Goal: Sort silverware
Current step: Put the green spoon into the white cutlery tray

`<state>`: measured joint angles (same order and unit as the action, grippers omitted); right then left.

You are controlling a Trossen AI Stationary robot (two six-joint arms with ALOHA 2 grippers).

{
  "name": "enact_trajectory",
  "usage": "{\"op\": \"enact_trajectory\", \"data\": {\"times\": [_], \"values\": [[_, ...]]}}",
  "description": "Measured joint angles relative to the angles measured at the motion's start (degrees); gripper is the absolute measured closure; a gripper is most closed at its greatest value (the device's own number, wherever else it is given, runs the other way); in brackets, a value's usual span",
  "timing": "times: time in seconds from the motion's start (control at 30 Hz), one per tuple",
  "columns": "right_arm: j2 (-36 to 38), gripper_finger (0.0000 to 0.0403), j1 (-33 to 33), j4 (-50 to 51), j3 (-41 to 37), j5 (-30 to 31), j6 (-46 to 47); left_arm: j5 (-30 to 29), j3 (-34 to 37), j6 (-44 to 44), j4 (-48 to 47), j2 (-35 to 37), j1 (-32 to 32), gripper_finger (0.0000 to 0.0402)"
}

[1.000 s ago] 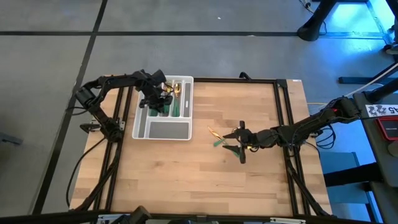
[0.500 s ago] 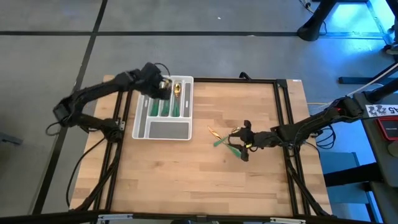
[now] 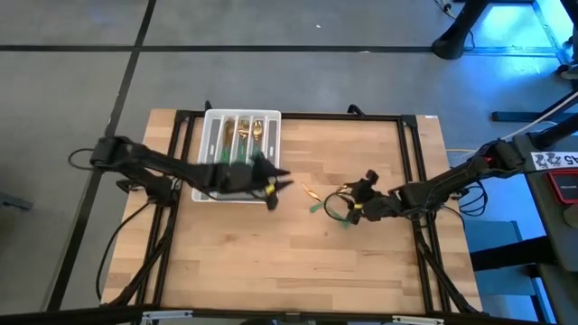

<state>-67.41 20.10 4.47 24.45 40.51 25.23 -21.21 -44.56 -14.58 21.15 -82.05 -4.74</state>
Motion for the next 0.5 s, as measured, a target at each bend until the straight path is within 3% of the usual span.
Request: {"op": "enact_trajectory", "data": {"times": [0.2, 0.33, 0.5], "values": [[4.5, 0.0197, 2.6, 7.6, 1.1, 11.6, 3.5, -0.6, -3.0, -5.0, 23.2, -18.0, -0.2, 0.0268], [8.9, 0.0197, 5.3, 13.2, 2.5, 14.6, 5.7, 0.0, -10.0, -9.1, 16.3, -27.1, 1.7, 0.0254], [14.1, 0.0197, 9.7, 20.4, 3.6, 19.3, 7.8, 1.6, -21.0, -9.4, -1.0, -34.8, 2.8, 0.0208]]}}
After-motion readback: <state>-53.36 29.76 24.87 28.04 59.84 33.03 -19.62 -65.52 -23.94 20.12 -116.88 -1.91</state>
